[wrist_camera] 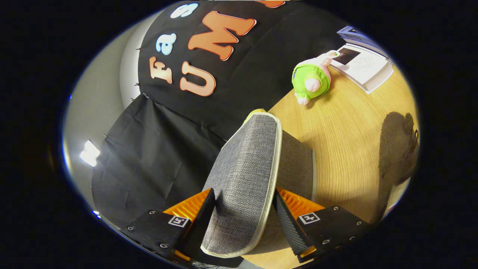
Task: Open the storage box then place both shoes into the box .Put the left shoe in first, then the right shoe, with the right side of both shoes facing outward in a uniform manner.
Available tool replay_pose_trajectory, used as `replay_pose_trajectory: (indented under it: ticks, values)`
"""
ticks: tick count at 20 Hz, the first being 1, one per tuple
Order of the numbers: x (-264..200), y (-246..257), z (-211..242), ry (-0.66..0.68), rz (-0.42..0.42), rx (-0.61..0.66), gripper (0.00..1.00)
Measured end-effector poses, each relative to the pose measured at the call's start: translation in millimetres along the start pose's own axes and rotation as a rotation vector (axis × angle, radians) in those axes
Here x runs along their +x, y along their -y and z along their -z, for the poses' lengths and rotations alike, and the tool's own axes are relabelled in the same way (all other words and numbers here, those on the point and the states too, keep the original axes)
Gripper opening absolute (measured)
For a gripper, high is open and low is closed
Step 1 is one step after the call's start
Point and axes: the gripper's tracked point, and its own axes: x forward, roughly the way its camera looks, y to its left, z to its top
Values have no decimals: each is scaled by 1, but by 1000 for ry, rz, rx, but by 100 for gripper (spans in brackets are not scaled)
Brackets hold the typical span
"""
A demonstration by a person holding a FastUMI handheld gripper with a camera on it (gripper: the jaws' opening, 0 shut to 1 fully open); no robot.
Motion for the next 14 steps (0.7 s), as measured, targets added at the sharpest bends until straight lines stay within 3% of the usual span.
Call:
replay_pose_trajectory:
  ticks: [1,5,7,8,10,14]
  values:
    - [-3,-2,-3,8,-3,12,89]
    - [-17,3,-22,73,-5,64,63]
    - [-25,-2,-35,115,-26,116,34]
    - [-27,-6,-38,122,-26,131,13]
    - [-30,-13,-40,125,6,111,4]
    - [-39,-55,-52,154,3,110,3]
